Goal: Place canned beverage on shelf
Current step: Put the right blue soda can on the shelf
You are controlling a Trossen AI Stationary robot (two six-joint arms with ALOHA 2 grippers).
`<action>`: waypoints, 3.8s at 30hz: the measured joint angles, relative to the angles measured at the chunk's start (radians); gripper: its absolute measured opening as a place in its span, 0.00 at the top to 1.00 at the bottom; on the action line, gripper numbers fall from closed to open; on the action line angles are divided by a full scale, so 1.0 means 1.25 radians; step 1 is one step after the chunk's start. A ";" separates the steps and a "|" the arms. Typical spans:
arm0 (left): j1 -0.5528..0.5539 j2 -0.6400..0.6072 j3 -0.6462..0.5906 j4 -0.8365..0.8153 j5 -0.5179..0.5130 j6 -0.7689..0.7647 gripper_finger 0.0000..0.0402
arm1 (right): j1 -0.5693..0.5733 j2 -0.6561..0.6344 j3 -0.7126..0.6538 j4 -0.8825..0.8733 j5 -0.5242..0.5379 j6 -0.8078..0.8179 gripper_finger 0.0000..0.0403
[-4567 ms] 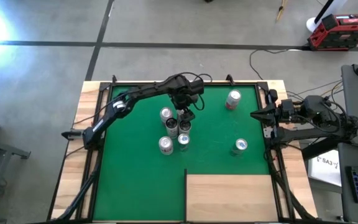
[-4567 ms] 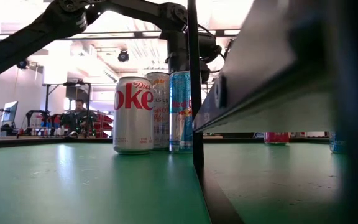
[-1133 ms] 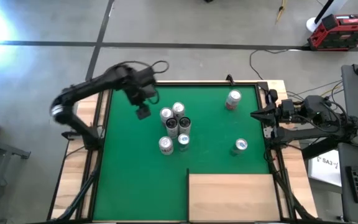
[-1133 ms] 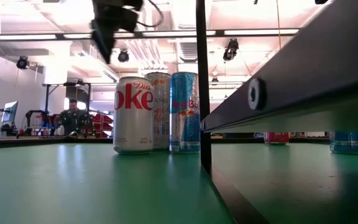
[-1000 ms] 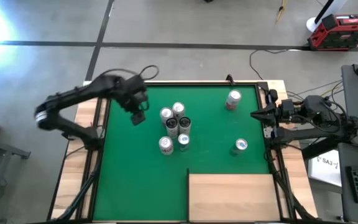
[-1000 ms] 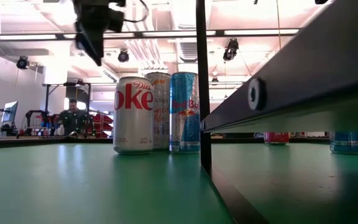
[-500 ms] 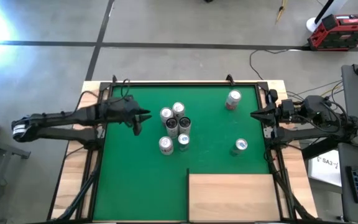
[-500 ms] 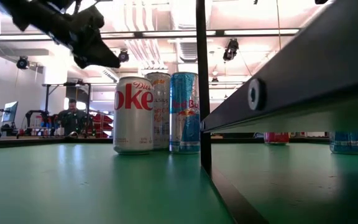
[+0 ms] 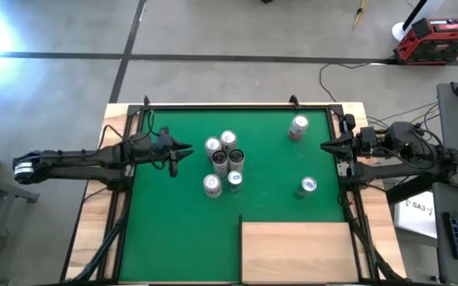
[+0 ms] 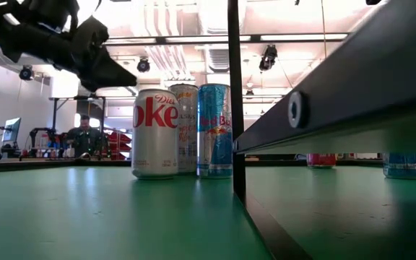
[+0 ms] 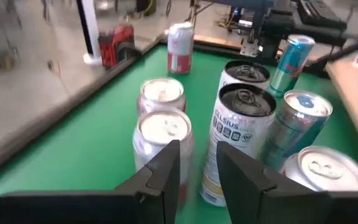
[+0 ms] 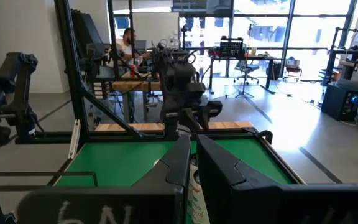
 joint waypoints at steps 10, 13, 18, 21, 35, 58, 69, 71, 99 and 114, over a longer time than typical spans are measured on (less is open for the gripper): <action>-0.038 -0.052 -0.021 0.053 -0.032 0.118 0.78 | 0.000 0.000 0.000 0.000 0.000 0.000 0.94; -0.052 -0.118 -0.062 0.082 -0.055 0.110 0.78 | 0.000 0.000 0.000 0.000 0.000 0.000 0.94; -0.052 -0.248 -0.177 0.223 -0.048 0.085 0.78 | 0.000 0.000 0.000 0.001 0.000 0.000 0.94; -0.052 -0.297 -0.234 0.269 -0.048 0.052 0.78 | 0.000 0.000 0.000 0.001 0.000 0.000 0.94; -0.058 -0.510 -0.256 0.097 0.022 0.031 0.78 | 0.000 0.000 0.000 0.003 0.000 0.000 0.94; -0.060 -0.549 -0.256 0.096 0.022 0.032 0.78 | 0.000 0.000 0.000 0.003 0.000 0.000 0.94; -0.060 -0.529 -0.256 0.096 0.022 0.032 0.78 | 0.000 0.000 0.000 0.003 0.000 0.000 0.94; -0.060 -0.526 -0.256 0.096 0.022 0.032 0.78 | 0.000 0.000 0.000 0.003 0.000 0.000 0.94; -0.060 -0.512 -0.256 0.096 0.022 0.032 0.78 | 0.000 0.085 0.001 0.072 0.009 0.033 0.94; -0.060 -0.512 -0.256 0.096 0.022 0.032 0.78 | 0.000 0.351 0.170 -0.324 0.268 0.475 0.94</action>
